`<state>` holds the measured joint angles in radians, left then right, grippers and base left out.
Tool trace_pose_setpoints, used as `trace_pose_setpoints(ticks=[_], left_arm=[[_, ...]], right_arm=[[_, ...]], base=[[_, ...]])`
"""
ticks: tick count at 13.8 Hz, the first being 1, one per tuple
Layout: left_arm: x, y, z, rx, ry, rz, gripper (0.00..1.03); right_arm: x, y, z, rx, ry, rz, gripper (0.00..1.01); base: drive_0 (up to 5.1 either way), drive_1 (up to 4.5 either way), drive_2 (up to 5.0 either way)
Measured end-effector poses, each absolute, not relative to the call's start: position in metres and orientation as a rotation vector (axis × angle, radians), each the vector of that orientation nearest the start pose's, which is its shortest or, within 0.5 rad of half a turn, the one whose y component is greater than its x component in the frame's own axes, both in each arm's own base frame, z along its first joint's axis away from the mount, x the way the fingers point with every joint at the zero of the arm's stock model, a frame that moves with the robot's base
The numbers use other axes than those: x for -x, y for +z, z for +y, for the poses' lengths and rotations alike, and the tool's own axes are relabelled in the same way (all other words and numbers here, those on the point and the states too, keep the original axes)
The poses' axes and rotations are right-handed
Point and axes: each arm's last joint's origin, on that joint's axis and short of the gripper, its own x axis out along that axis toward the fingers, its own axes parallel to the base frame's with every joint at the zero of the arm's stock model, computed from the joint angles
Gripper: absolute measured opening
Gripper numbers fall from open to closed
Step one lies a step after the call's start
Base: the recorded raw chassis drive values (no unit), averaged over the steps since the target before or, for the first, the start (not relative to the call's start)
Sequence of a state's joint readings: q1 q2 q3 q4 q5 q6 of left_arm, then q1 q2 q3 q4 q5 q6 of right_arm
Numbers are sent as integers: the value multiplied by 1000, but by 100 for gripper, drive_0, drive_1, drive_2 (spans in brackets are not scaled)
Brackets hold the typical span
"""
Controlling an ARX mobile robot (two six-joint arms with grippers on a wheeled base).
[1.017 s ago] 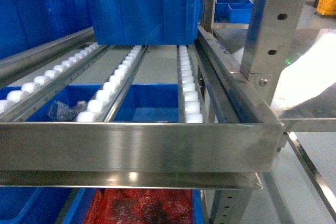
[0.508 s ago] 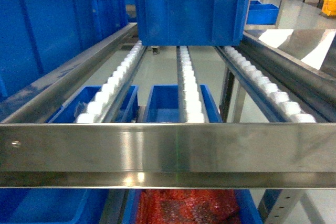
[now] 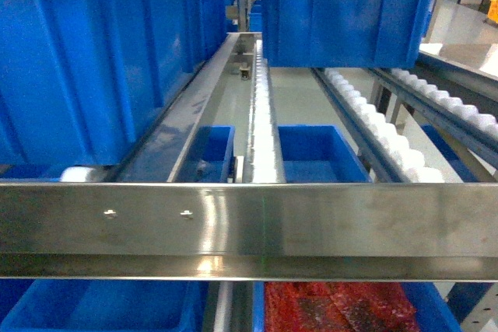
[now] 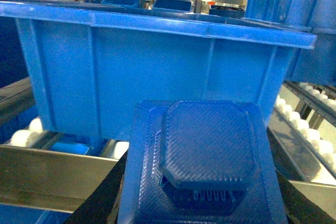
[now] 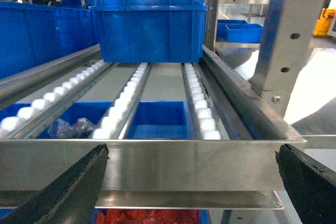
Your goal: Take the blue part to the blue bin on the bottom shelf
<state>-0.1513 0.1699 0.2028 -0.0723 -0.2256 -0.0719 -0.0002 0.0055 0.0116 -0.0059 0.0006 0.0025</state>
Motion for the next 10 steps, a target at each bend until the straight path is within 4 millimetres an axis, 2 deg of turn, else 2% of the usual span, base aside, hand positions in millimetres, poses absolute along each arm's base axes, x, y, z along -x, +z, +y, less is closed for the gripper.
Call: trace_pose_setpoints(ticks=[2, 10], left_arm=[[-98, 213, -8, 65, 76, 35, 43], [-98, 212, -8, 65, 77, 36, 43]], right_arm=[[-97, 166, 0, -2, 0, 0, 98], [-97, 167, 0, -2, 3, -2, 98]], base=[[-503, 243, 243], [0, 0, 0]])
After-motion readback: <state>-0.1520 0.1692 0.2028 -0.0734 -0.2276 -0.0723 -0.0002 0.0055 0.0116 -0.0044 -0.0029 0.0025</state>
